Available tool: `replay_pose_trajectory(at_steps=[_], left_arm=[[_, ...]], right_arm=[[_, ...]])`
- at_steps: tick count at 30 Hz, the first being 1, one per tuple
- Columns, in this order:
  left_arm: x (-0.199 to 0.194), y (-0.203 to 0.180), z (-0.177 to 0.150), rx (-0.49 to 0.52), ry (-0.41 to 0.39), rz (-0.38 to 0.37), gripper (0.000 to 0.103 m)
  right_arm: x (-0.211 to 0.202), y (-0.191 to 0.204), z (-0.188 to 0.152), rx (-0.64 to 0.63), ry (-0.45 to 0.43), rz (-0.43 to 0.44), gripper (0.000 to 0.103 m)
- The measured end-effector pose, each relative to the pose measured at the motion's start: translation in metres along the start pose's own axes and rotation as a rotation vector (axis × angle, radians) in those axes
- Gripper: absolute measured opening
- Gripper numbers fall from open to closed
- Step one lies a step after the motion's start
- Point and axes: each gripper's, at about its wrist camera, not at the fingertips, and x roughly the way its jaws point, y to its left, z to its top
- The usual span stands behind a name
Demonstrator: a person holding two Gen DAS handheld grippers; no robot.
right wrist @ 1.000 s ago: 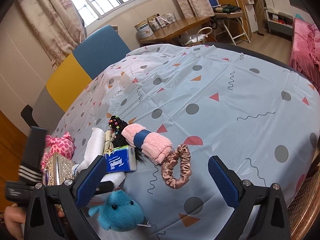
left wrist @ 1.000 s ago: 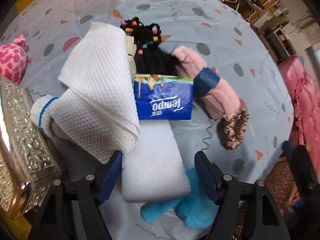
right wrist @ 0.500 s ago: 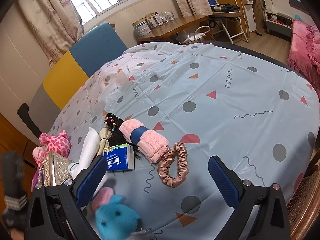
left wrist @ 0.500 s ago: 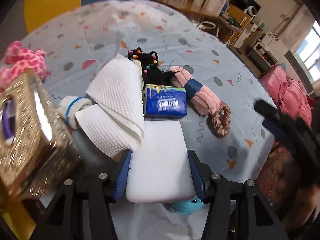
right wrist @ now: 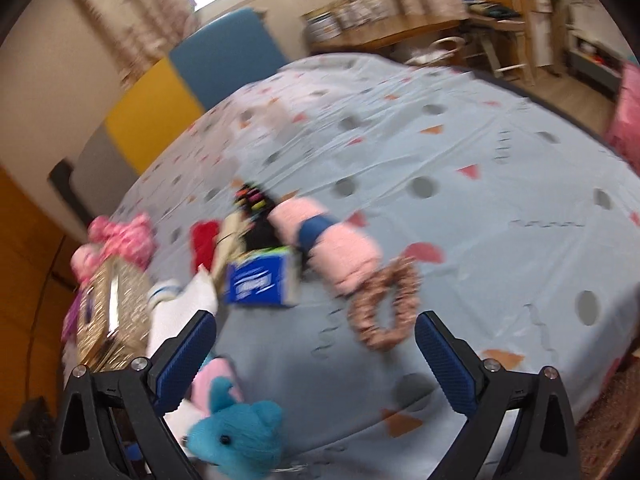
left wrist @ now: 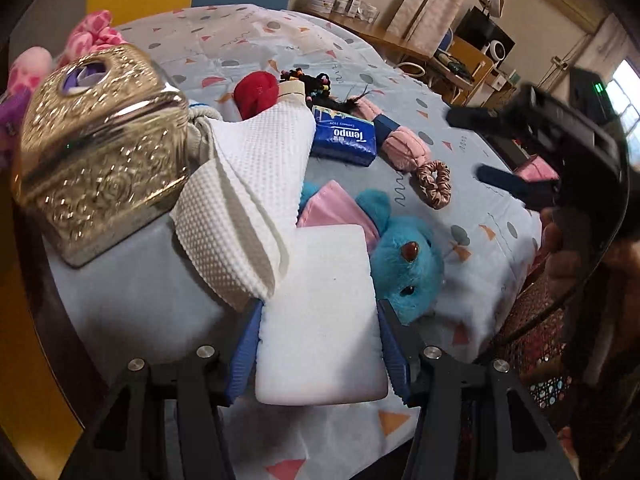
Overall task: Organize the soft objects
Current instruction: 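Carry the white sponge with the left tool into the gold tray and release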
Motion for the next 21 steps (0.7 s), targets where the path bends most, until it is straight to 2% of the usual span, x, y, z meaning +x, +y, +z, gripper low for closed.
replay_pose_trajectory(at_steps=[3, 6, 11, 13, 14, 15, 16, 17, 18, 19, 20, 21], left_arm=[[-0.002, 0.001, -0.002, -0.018, -0.013, -0.019, 0.057], [-0.005, 0.001, -0.004, -0.019, -0.026, -0.026, 0.057], [-0.005, 0.001, -0.007, -0.033, -0.035, -0.034, 0.057], [-0.005, 0.001, -0.008, -0.027, -0.039, -0.026, 0.057], [-0.004, 0.001, -0.009, -0.028, -0.04, -0.025, 0.057], [-0.004, 0.002, -0.01, -0.031, -0.04, -0.025, 0.057], [-0.004, 0.003, -0.011, -0.035, -0.041, -0.026, 0.057], [-0.005, 0.003, -0.011, -0.04, -0.045, -0.028, 0.057], [-0.005, 0.003, -0.011, -0.044, -0.047, -0.032, 0.057], [-0.007, 0.004, -0.011, -0.051, -0.048, -0.037, 0.057], [-0.007, 0.004, -0.01, -0.055, -0.049, -0.039, 0.057], [-0.01, 0.003, -0.01, -0.057, -0.052, -0.044, 0.057]], right_arm=[[0.01, 0.02, -0.001, -0.031, 0.07, 0.118, 0.091], [0.031, 0.045, -0.002, -0.047, 0.185, 0.245, 0.084], [0.079, 0.087, -0.01, -0.107, 0.356, 0.309, 0.08], [0.097, 0.096, -0.015, -0.109, 0.394, 0.293, 0.079], [0.107, 0.1, -0.018, -0.121, 0.411, 0.287, 0.074], [0.115, 0.103, -0.02, -0.121, 0.436, 0.298, 0.06], [0.121, 0.104, -0.022, -0.115, 0.451, 0.309, 0.052], [0.126, 0.104, -0.024, -0.117, 0.45, 0.312, 0.027], [0.127, 0.105, -0.025, -0.128, 0.439, 0.296, 0.017], [0.127, 0.104, -0.024, -0.136, 0.434, 0.283, 0.015], [0.125, 0.102, -0.023, -0.134, 0.423, 0.289, 0.007], [0.122, 0.099, -0.021, -0.132, 0.404, 0.287, 0.007]])
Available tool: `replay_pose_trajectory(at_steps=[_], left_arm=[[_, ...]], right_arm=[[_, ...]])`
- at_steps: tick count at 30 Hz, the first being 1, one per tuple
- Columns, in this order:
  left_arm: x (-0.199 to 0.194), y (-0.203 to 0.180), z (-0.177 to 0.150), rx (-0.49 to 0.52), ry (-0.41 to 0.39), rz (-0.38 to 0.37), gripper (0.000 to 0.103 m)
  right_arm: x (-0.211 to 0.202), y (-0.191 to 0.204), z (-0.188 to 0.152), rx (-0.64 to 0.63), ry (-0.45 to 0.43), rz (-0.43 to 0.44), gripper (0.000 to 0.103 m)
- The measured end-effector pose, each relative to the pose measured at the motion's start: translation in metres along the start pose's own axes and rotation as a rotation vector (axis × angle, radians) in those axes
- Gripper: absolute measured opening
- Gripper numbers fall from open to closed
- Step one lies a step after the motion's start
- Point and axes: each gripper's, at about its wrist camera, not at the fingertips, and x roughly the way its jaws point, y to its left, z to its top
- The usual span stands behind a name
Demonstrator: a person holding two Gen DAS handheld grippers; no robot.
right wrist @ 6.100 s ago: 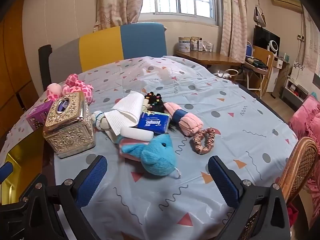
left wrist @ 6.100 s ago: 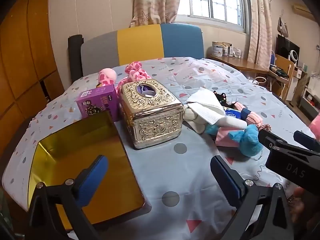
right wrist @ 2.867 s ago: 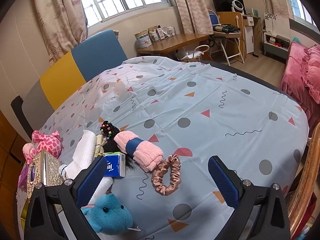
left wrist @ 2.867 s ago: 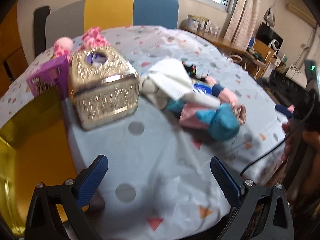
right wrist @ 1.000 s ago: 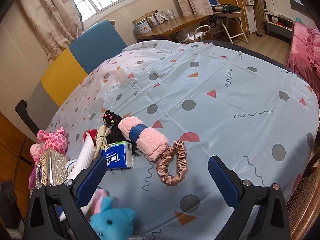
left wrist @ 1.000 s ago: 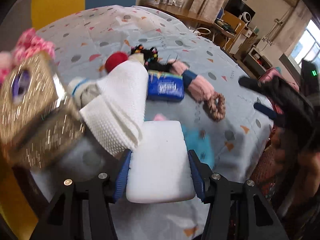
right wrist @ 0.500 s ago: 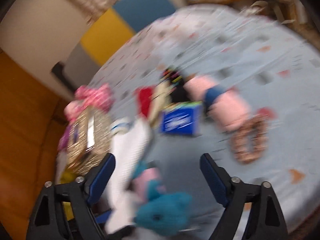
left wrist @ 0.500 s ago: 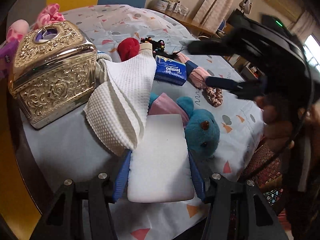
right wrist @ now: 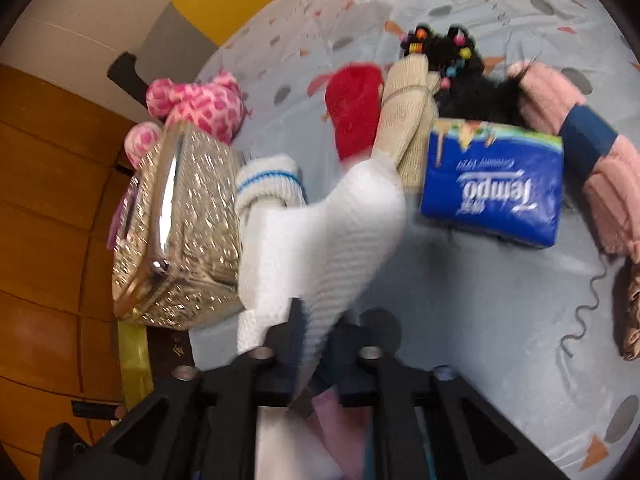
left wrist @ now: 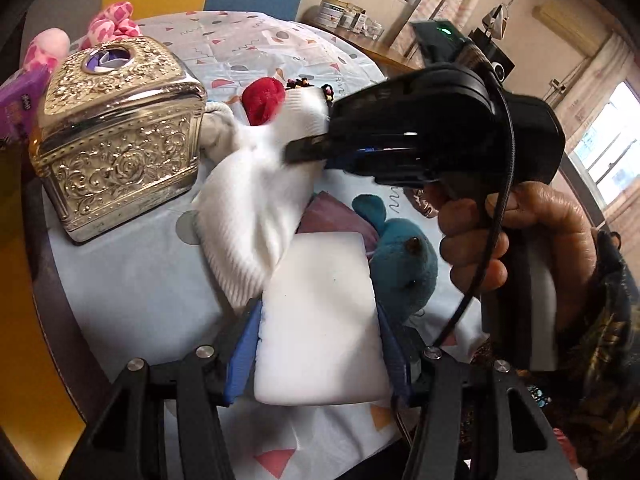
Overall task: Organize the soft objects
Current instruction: 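Carry the white sponge with the left tool into the gold tray and release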
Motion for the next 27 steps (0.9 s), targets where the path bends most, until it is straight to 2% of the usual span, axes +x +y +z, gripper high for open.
replay_pose_trajectory(at_steps=[3, 4, 9, 12, 15, 17, 20, 22, 27], left_arm=[[-0.006, -0.002, 0.0, 0.0, -0.002, -0.013, 0.057], [-0.009, -0.003, 0.0, 0.0, -0.006, -0.018, 0.057], [-0.027, -0.004, 0.003, -0.02, -0.039, -0.052, 0.056], [-0.045, 0.002, 0.003, -0.047, -0.083, -0.062, 0.056], [-0.066, 0.016, 0.008, -0.098, -0.14, -0.058, 0.056], [-0.078, 0.023, 0.015, -0.132, -0.183, -0.029, 0.056], [-0.101, 0.053, 0.018, -0.237, -0.252, 0.024, 0.056], [-0.115, 0.08, 0.021, -0.328, -0.293, 0.092, 0.056], [-0.119, 0.142, 0.018, -0.53, -0.291, 0.247, 0.056]], right_arm=[[-0.017, -0.012, 0.006, 0.034, -0.078, -0.045, 0.006], [-0.021, -0.018, 0.007, 0.052, -0.095, -0.086, 0.006], [-0.025, -0.023, 0.009, 0.048, -0.118, -0.233, 0.006], [-0.021, -0.02, 0.006, 0.007, -0.085, -0.297, 0.006], [-0.012, -0.024, 0.002, -0.003, -0.029, -0.319, 0.006], [-0.004, -0.026, 0.003, 0.009, 0.011, -0.314, 0.007], [-0.007, -0.03, 0.001, 0.012, 0.012, -0.308, 0.007], [-0.004, -0.03, 0.003, 0.019, 0.014, -0.3, 0.007], [0.001, -0.023, 0.001, -0.027, 0.014, -0.326, 0.008]])
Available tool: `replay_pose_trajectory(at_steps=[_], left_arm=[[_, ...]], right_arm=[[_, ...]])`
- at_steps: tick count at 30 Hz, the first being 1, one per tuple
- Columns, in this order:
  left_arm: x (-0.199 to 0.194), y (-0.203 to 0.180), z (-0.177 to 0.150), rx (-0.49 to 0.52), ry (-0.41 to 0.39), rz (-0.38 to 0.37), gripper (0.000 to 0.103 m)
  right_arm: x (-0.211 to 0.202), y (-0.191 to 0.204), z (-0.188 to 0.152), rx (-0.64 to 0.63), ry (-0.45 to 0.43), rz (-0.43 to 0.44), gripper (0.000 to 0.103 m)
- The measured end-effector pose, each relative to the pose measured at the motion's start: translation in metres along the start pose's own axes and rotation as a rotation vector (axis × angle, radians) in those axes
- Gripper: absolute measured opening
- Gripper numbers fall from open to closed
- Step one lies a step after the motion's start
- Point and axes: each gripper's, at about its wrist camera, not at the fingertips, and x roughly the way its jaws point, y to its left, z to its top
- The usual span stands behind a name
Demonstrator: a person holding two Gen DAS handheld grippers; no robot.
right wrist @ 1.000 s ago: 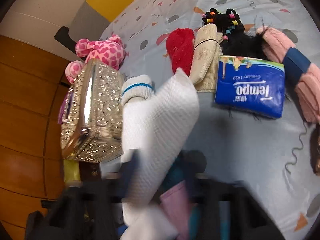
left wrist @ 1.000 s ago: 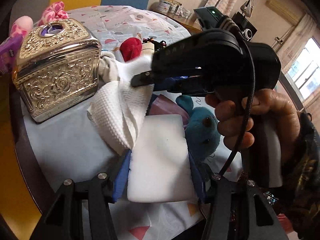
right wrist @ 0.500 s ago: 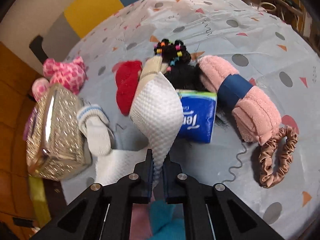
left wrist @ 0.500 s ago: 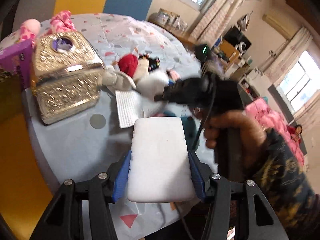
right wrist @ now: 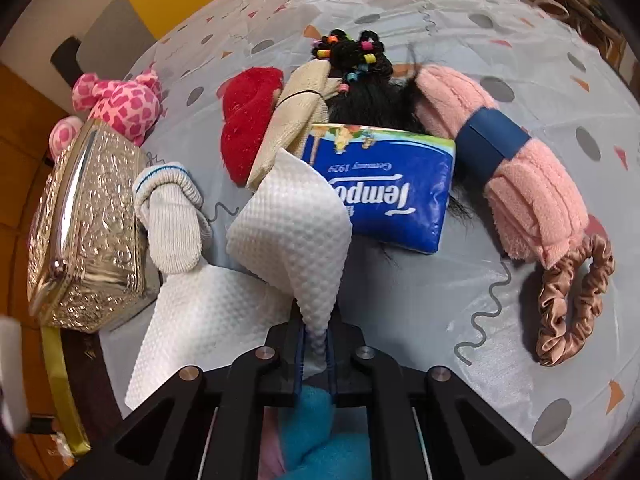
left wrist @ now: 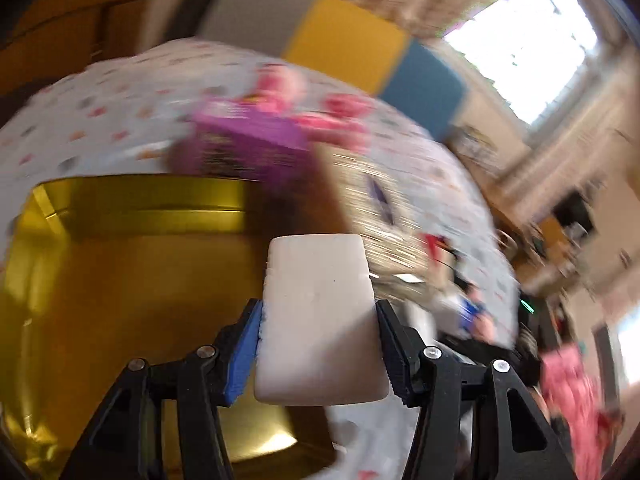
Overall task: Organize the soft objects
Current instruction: 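Carry the white sponge with the left tool into the gold tray and release, then grasp the white towel with the right tool and lift it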
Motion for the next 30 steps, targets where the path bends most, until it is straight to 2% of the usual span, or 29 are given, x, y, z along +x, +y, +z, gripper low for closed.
replay_pose_trajectory(at_steps=[4, 8, 13, 19, 25, 30], left_arm=[[0.015, 0.027, 0.014, -0.097, 0.003, 0.075, 0.056], [0.038, 0.051, 0.031, -0.192, 0.027, 0.111, 0.057], [0.055, 0.062, 0.042, -0.232, 0.057, 0.14, 0.057], [0.068, 0.063, 0.053, -0.203, 0.037, 0.181, 0.07], [0.043, 0.05, 0.038, -0.076, -0.026, 0.25, 0.082], [0.011, 0.03, 0.014, 0.052, -0.109, 0.327, 0.09]], right_arm=[[0.001, 0.008, -0.001, -0.031, -0.009, -0.023, 0.008], [0.001, 0.007, -0.001, -0.037, -0.012, -0.024, 0.008], [0.003, 0.012, -0.001, -0.058, -0.02, -0.04, 0.008], [0.003, 0.015, -0.001, -0.081, -0.027, -0.052, 0.008], [0.002, 0.018, -0.002, -0.104, -0.032, -0.064, 0.008], [0.002, 0.017, -0.003, -0.106, -0.033, -0.061, 0.008]])
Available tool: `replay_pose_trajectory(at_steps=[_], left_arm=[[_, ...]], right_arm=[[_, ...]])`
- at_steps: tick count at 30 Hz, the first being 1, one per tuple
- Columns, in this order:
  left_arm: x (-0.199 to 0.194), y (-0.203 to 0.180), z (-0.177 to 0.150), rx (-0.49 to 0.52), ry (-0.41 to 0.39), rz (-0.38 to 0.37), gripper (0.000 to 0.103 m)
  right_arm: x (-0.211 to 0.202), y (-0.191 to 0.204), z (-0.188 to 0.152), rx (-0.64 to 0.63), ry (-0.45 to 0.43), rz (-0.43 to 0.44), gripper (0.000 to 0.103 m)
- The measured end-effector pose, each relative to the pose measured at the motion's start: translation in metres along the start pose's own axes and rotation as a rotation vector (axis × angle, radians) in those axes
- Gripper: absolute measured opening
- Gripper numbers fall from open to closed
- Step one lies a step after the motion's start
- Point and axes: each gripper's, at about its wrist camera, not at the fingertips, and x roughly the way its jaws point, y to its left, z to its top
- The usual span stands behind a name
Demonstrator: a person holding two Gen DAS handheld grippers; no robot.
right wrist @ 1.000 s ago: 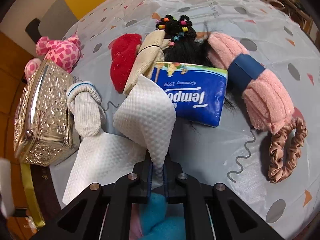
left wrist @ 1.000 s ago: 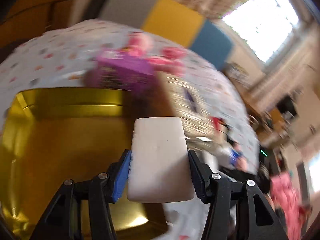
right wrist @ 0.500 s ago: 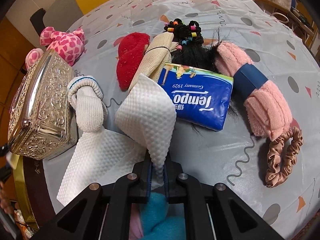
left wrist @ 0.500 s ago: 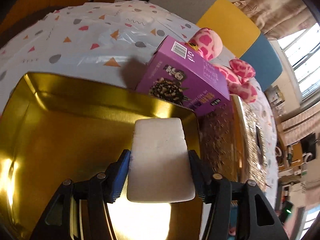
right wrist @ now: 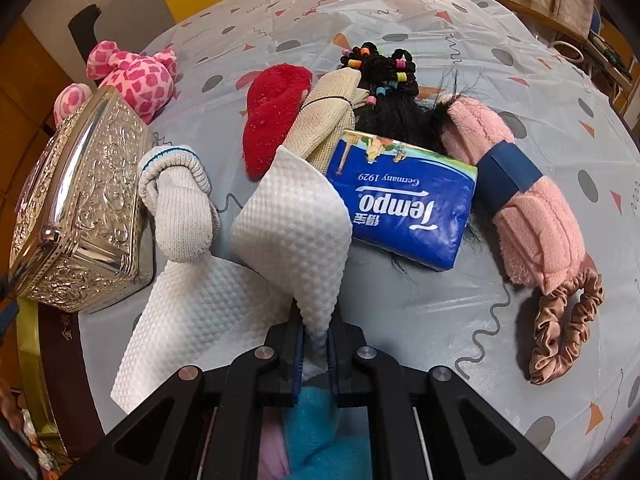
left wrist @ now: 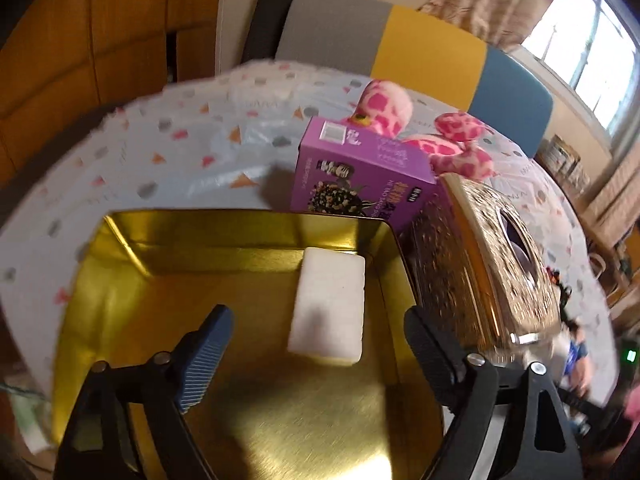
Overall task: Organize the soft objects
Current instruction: 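Grasp the white towel with the right tool and lift it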
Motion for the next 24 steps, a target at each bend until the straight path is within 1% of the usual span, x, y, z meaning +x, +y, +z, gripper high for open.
replay_pose_trajectory(at_steps=[6, 8, 16, 18, 24], left_arm=[[-0.039, -0.003, -0.019, 0.045, -0.086, 0.002, 0.094], [-0.048, -0.002, -0.024, 0.047, -0.1, 0.004, 0.097], [-0.072, 0.004, -0.041, 0.057, -0.141, 0.045, 0.099], [-0.075, 0.008, -0.046, 0.06, -0.151, 0.059, 0.102], [-0.075, 0.021, -0.053, 0.045, -0.132, 0.075, 0.103]], right_arm=[[-0.001, -0.001, -0.002, -0.002, -0.012, 0.001, 0.008], [-0.002, -0.001, -0.004, -0.001, -0.018, -0.002, 0.008], [-0.005, 0.003, -0.008, -0.019, -0.041, -0.024, 0.008], [-0.006, 0.002, -0.009, -0.017, -0.047, -0.026, 0.008], [-0.007, 0.002, -0.01, -0.023, -0.057, -0.029, 0.008]])
